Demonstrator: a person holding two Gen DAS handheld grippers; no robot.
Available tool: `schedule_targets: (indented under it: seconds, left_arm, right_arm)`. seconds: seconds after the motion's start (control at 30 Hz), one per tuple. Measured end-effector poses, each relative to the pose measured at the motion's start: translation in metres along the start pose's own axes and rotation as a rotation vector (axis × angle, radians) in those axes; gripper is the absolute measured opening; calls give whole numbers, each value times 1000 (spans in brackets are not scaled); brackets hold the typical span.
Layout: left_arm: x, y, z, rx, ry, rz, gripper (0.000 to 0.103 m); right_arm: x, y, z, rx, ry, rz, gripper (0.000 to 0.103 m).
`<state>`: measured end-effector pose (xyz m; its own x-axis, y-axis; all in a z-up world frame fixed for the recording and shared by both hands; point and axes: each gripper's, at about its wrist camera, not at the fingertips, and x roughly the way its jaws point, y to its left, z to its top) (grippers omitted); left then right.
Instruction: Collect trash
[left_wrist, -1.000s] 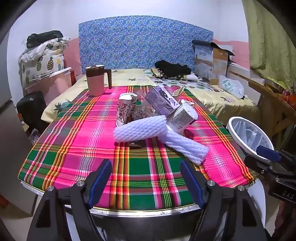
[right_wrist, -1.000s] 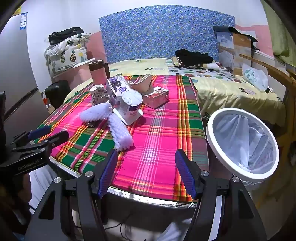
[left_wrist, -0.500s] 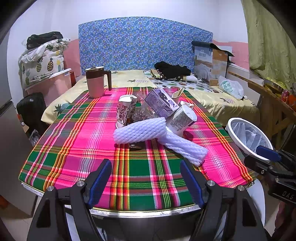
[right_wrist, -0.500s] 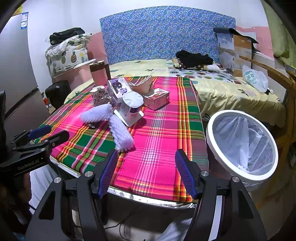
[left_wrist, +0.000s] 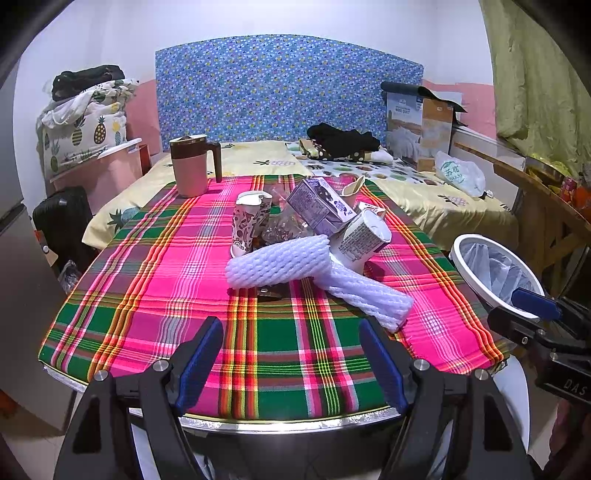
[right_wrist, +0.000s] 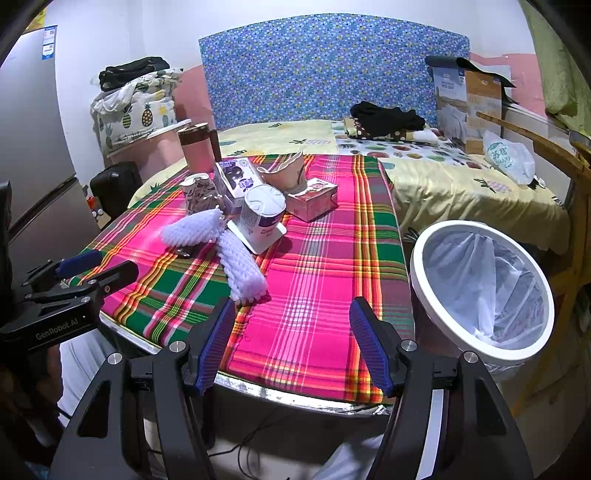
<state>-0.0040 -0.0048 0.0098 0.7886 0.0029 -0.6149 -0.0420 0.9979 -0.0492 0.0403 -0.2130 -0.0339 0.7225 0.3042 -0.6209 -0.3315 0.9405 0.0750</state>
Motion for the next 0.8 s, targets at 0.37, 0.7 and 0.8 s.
schedule_targets:
  seconds: [0.37, 0.7, 0.8]
  left_arm:
    - [-2, 0, 1, 1, -3, 0, 76]
    - [-2, 0, 2, 2, -4, 0, 76]
    - [-3, -1, 2, 1, -4, 1, 76]
  right_arm:
    - [0, 0, 0, -1, -1, 0, 66]
    - [-2, 0, 1, -3, -4, 1, 66]
    - [-2, 0, 1, -3, -5, 1, 66]
